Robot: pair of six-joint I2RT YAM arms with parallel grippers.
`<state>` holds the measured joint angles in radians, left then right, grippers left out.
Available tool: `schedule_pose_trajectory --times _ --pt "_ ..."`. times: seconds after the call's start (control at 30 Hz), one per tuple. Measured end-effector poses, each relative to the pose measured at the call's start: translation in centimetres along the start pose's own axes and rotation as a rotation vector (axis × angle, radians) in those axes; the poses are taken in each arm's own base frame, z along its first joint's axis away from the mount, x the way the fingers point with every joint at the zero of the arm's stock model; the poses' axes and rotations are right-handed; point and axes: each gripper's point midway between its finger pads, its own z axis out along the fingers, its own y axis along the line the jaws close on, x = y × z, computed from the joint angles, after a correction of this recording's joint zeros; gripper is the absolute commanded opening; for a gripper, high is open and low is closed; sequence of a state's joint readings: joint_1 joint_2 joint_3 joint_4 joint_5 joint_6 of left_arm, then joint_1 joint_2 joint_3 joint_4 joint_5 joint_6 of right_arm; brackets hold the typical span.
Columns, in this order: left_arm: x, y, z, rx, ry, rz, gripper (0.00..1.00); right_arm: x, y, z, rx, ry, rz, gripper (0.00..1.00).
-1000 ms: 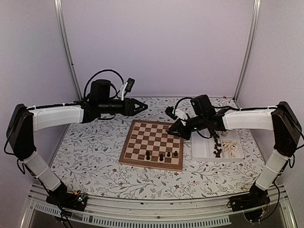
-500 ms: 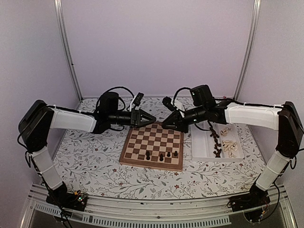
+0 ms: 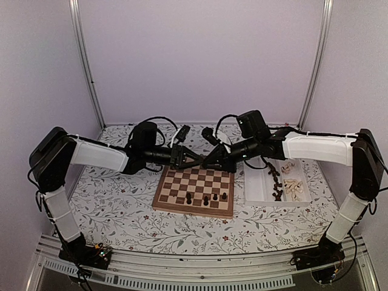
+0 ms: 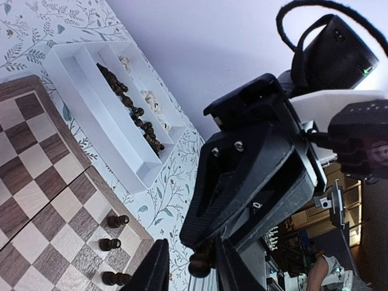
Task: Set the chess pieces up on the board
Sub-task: Place the chess piece on the chessboard.
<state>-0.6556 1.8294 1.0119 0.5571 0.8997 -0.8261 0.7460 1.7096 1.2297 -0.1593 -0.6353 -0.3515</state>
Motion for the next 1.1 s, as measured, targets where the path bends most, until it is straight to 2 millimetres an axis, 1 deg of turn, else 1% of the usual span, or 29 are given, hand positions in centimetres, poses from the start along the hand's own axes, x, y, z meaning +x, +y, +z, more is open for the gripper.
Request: schedule_pose_trajectory --times 0.1,0.2,0.37,0.4,0.43,0.47,0.5,0.57,0.67,0.73,0.8,0.87,0.97,1.07,1.1 --pt "0.0 -0.2 0.0 0.01 0.003 0.001 0.26 -0.3 -0.4 0.0 0.019 -0.001 0.004 0.09" --pt "0.0 -0.3 0.1 0.021 0.005 -0.004 0.24 -0.1 -0.7 0.0 0.04 0.006 0.016 0.09" --pt "0.0 -0.2 0.2 0.036 0.01 -0.028 0.15 0.1 -1.0 0.0 0.056 0.014 0.025 0.12" --pt "0.0 -0.2 0.2 0.037 0.01 -0.034 0.14 0.1 -1.0 0.0 0.056 0.015 0.027 0.14" --pt "0.0 -0.1 0.2 0.036 0.01 -0.04 0.12 0.1 -1.0 0.0 0.055 0.016 0.029 0.21" --pt "0.0 -0.1 0.2 0.036 0.01 -0.043 0.11 0.2 -1.0 0.0 0.055 0.016 0.029 0.25" --pt "0.0 0.0 0.2 0.036 0.01 -0.046 0.1 0.2 -1.0 0.1 0.055 0.016 0.032 0.32" --pt "0.1 0.0 0.2 0.035 0.013 -0.045 0.1 0.3 -1.1 0.1 0.059 0.021 0.039 0.38" --pt "-0.2 0.3 0.4 0.009 0.025 -0.014 0.1 0.8 -1.1 0.0 0.056 0.038 0.029 0.45" --pt "-0.8 0.8 0.6 -0.044 0.032 0.019 0.1 1.3 -1.2 -0.5 0.055 0.053 0.016 0.47" --pt "-1.4 1.1 0.8 -0.103 0.048 0.068 0.1 1.8 -1.7 -1.8 0.068 0.063 0.005 0.48" --pt "-2.4 1.5 1.1 -0.192 0.061 0.137 0.11 2.3 -2.3 -3.9 0.089 0.066 0.009 0.5" --pt "-3.3 2.2 0.7 -0.332 0.094 0.243 0.11 3.2 -4.0 -8.2 0.17 0.052 0.024 0.52" --pt "-3.1 3.0 0.4 -0.483 0.162 0.348 0.11 4.9 -5.4 -12.2 0.267 0.036 0.047 0.56" --pt "-2.8 3.1 0.4 -0.515 0.185 0.376 0.11 5.5 -5.6 -12.9 0.285 0.036 0.056 0.57"
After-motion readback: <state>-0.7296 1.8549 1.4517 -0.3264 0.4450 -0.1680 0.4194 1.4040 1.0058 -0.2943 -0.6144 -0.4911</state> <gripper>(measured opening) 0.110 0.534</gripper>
